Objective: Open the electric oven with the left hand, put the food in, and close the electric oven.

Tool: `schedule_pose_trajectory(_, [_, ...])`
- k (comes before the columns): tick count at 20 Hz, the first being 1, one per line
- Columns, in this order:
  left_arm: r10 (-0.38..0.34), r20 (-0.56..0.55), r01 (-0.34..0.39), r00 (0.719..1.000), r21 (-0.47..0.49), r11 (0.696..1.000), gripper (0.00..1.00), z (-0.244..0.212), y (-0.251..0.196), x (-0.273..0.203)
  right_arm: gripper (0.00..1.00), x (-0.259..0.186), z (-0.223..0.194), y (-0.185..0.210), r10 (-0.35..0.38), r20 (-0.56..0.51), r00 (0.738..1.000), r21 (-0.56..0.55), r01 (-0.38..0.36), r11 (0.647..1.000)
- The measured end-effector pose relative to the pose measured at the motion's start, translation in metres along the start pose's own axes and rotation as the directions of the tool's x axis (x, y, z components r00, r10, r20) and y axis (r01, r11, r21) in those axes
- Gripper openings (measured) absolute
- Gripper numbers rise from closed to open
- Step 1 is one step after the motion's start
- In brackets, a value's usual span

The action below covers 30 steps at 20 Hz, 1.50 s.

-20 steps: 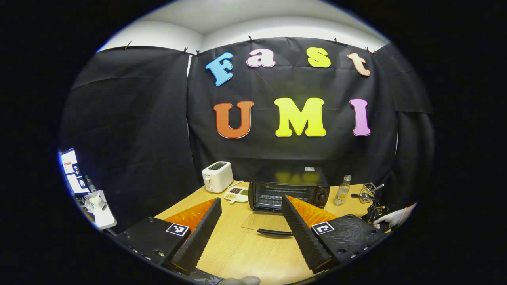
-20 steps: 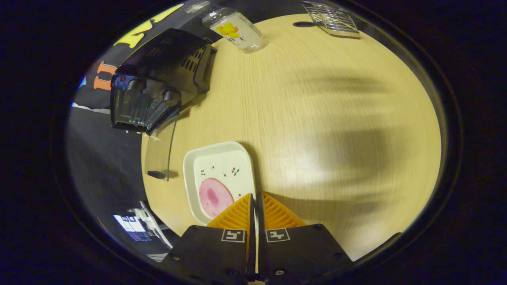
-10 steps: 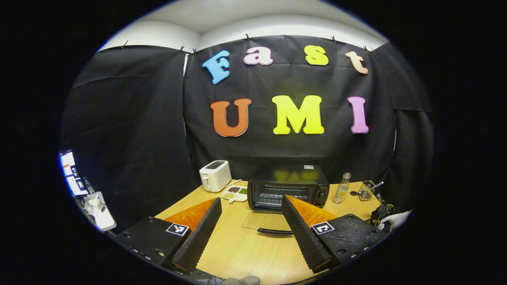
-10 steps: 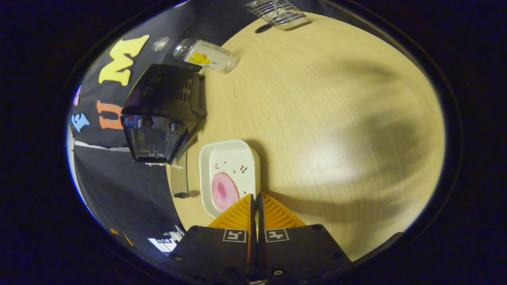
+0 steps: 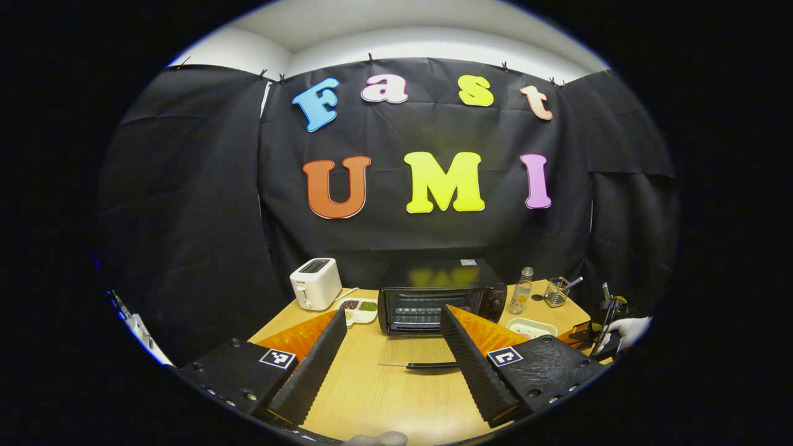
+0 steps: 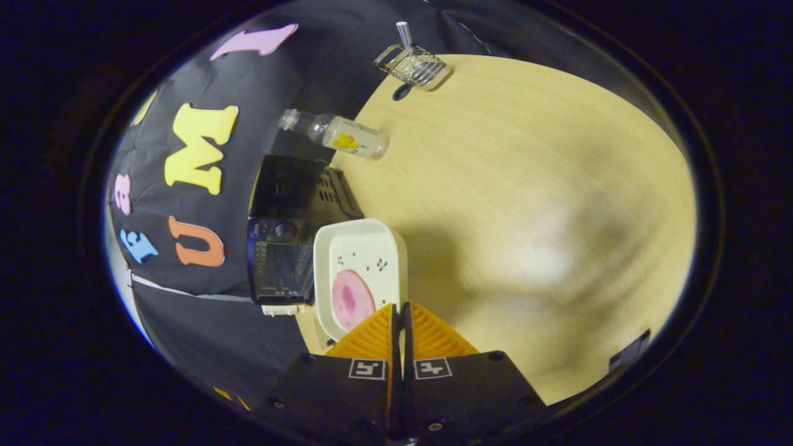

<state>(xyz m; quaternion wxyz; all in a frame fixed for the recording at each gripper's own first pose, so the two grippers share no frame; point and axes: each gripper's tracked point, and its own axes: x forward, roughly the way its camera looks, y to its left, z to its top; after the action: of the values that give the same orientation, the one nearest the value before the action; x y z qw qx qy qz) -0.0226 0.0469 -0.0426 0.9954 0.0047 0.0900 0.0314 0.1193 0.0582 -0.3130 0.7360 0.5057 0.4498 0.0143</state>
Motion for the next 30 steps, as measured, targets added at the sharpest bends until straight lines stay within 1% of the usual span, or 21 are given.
schedule_pose_trajectory(2, [-0.031,-0.004,0.031,1.000,0.001,1.000,0.97,-0.006,0.015,-0.003,0.04,0.005,-0.022,0.019,0.020,0.033,0.999,0.023,-0.021,1.000])
schedule_pose_trajectory(5, [-0.047,-0.002,0.047,0.999,0.005,0.999,0.97,-0.011,0.042,-0.015,0.04,0.018,-0.066,0.046,0.056,0.043,0.997,0.071,-0.059,0.996])
schedule_pose_trajectory(8, [-0.038,-0.027,0.038,0.999,0.002,0.999,0.97,-0.021,0.067,-0.020,0.04,0.042,-0.112,0.065,0.071,0.010,0.997,0.126,-0.072,0.989])
schedule_pose_trajectory(11, [-0.015,-0.029,0.015,0.999,0.004,1.000,0.97,-0.022,0.084,-0.022,0.04,0.073,-0.150,0.081,0.059,-0.049,0.997,0.124,-0.052,0.991])
schedule_pose_trajectory(12, [-0.001,-0.028,0.002,1.000,0.003,1.000,0.96,-0.021,0.091,-0.021,0.04,0.080,-0.157,0.085,0.051,-0.071,0.996,0.120,-0.042,0.992])
schedule_pose_trajectory(14, [0.021,-0.032,-0.022,0.999,-0.015,1.000,0.96,-0.023,0.096,-0.018,0.04,0.097,-0.161,0.090,0.044,-0.088,0.995,0.114,-0.033,0.993])
schedule_pose_trajectory(16, [0.043,-0.041,-0.044,0.998,-0.020,0.999,0.97,-0.025,0.098,-0.016,0.04,0.111,-0.155,0.098,0.034,-0.084,0.996,0.108,-0.025,0.994])
schedule_pose_trajectory(20, [0.090,-0.062,-0.091,0.994,-0.013,0.996,0.97,-0.029,0.102,-0.011,0.04,0.149,-0.116,0.118,0.007,-0.044,0.999,0.128,-0.001,0.992])
schedule_pose_trajectory(21, [0.101,-0.062,-0.102,0.993,-0.014,0.995,0.97,-0.028,0.103,-0.009,0.04,0.156,-0.105,0.125,0.013,-0.030,0.999,0.134,-0.009,0.991])
schedule_pose_trajectory(23, [0.123,-0.054,-0.124,0.991,-0.021,0.992,0.97,-0.027,0.103,-0.004,0.04,0.172,-0.085,0.137,0.034,0.002,0.999,0.125,-0.034,0.992])
schedule_pose_trajectory(26, [0.159,-0.085,-0.161,0.984,-0.019,0.987,0.97,-0.036,0.104,0.002,0.04,0.195,-0.052,0.157,0.072,0.071,0.995,0.126,-0.081,0.989])
schedule_pose_trajectory(28, [0.180,-0.108,-0.183,0.978,-0.020,0.983,0.96,-0.042,0.104,0.004,0.04,0.206,-0.037,0.172,0.115,0.115,0.987,0.121,-0.129,0.984])
schedule_pose_trajectory(30, [0.194,-0.121,-0.199,0.973,-0.024,0.980,0.97,-0.045,0.105,0.007,0.04,0.215,-0.026,0.184,0.155,0.157,0.975,0.081,-0.169,0.982])
